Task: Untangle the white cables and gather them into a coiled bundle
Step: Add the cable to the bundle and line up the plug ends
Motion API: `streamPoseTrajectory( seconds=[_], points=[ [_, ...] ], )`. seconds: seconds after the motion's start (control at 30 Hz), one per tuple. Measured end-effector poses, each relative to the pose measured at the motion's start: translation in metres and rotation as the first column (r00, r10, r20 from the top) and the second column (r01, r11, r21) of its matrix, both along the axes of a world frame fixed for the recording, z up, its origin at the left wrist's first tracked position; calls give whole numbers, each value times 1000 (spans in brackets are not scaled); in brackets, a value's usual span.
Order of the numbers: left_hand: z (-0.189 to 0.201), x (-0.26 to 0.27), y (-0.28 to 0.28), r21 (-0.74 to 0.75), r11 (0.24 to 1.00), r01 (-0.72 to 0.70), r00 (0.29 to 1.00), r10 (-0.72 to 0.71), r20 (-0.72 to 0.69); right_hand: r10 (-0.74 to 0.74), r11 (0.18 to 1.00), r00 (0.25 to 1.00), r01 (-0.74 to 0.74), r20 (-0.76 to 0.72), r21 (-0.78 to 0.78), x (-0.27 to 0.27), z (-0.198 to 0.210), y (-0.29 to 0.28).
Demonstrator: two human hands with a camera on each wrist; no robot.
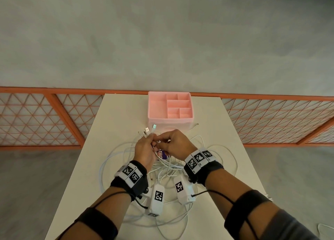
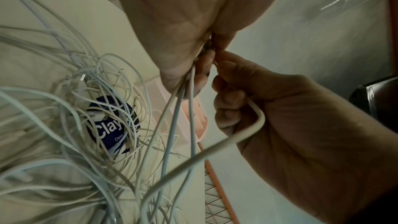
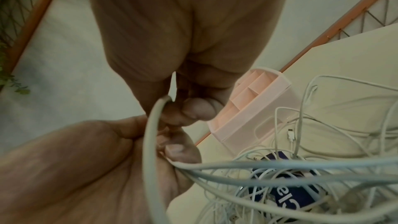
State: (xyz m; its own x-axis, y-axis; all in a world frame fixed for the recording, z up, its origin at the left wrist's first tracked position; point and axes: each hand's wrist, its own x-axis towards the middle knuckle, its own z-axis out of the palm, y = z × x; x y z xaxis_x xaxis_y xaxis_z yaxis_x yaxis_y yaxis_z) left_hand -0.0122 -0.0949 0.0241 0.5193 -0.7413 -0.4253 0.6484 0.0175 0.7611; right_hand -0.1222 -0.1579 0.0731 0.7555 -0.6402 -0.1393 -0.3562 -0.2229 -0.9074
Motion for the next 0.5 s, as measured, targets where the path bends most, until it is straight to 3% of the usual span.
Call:
streamPoseTrajectory(
  seconds=[0.13,0.3,0.4,0.5],
  points=[
    [7,1,0,5,996,-87,996,86,28,47,998,999,-48,-21,-27,-4,-11,2],
    [22,26,7,-76,974,-211,969,198,-148,-90,983,969,48,-231,-179,-31,-37,-15],
    [28,51,15,-117,958,-260,960,243,-140,-194,961,896,92,-399,-260,-62,-53,-30],
    [30,77,23,-144,956,-257,966,250,-66,-357,927,769,225,-529,-298,-96,-68,-48]
  ],
)
